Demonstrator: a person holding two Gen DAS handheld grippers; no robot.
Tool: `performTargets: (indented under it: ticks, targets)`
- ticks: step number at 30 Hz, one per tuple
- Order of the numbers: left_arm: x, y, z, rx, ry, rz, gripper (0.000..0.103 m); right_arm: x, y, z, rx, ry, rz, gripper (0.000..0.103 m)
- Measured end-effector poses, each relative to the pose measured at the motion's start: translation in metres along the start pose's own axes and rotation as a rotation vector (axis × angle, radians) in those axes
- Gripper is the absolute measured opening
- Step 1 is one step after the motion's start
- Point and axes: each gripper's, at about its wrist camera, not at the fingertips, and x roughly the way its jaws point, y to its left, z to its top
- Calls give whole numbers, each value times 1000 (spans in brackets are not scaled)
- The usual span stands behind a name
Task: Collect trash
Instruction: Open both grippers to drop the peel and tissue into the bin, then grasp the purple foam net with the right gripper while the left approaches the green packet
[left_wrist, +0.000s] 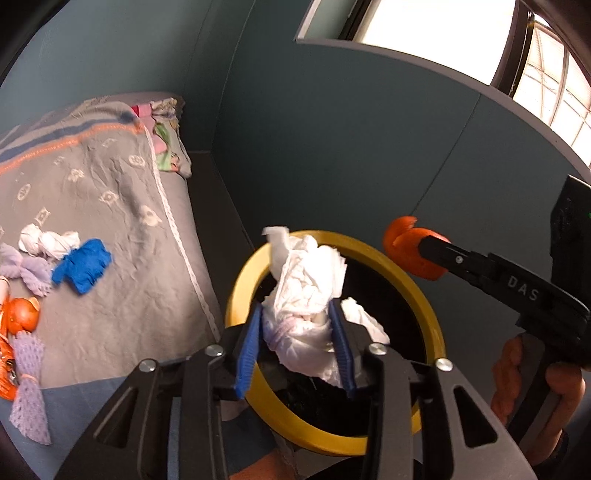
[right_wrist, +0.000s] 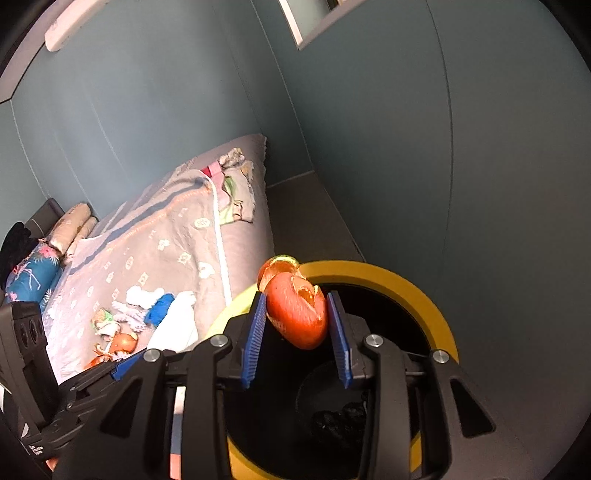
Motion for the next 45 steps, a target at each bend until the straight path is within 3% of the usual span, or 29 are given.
performTargets:
  ticks: [2, 8, 14, 22, 35, 45]
  targets:
    - [0, 0, -2, 8, -3, -2, 52, 3, -5, -1, 11, 6, -2, 37]
    - [-14, 7, -3, -3, -35, -4, 76, 0, -17, 0, 49, -17, -22, 45]
    - [-39, 21, -3, 26, -96, 83, 87, -1, -14, 1, 70, -23, -19, 49]
    - [-69, 60, -2, -4, -130, 178, 90, -6, 26, 4, 19, -31, 46, 62]
    - [-128, 143, 1, -121, -212, 319, 90, 3, 132, 2, -125, -24, 184, 63]
    - [-164, 225, 2, -250, -265, 446, 91, 16, 210, -18, -215, -5, 270, 63]
